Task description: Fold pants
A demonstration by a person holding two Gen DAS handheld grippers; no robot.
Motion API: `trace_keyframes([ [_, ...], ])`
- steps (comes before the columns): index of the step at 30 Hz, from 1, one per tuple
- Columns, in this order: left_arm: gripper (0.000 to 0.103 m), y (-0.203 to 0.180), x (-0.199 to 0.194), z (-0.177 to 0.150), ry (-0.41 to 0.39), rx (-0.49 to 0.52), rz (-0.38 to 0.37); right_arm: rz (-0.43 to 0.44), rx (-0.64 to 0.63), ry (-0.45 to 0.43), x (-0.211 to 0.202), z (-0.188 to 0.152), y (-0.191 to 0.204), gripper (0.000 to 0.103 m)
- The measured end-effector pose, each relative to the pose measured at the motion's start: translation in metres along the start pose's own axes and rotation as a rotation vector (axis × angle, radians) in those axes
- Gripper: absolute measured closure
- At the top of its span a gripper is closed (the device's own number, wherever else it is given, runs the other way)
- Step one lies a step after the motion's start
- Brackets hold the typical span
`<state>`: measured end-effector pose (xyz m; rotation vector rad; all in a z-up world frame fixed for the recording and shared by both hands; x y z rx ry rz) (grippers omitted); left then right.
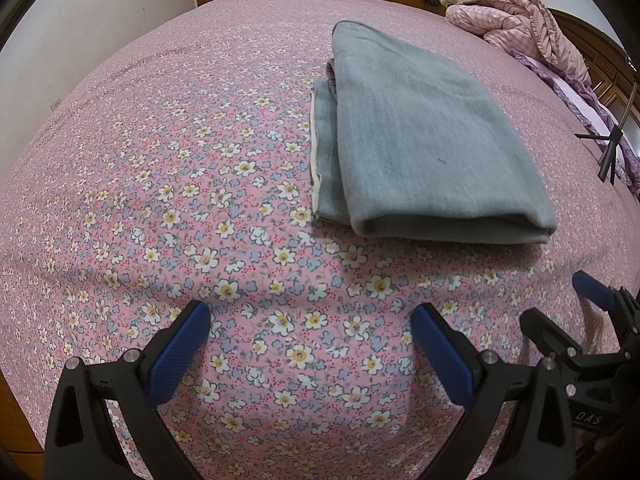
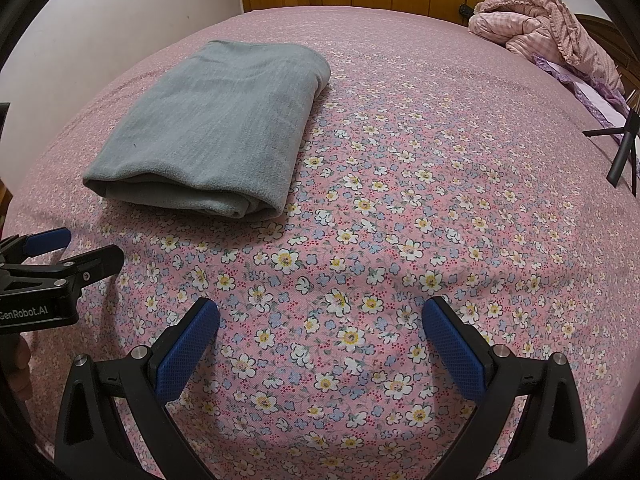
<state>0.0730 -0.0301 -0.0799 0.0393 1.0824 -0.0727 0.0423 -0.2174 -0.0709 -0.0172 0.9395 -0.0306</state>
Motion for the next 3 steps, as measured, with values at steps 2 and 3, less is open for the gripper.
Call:
trace_keyframes([
  [2,0.0,-0.0001,0.0001,0.0,0.0,0.0,0.0,0.0,0.0,0.0,0.0001,-0.0002,0.0006,0.0],
  [3,0.0,0.0,0.0,0.0,0.0,0.0,0.0,0.0,0.0,0.0,0.0,-0.0001,0.0001,0.0],
])
Point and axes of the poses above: each gripper's, at about its wrist camera, not at the fingertips, and x roughly the way its jaws point, y to its left, z to its top, the point moved 3 cm from there along x, roughly the way its jaws point, and after that the axes turned 2 degrees about z, right-handed, at the moved point
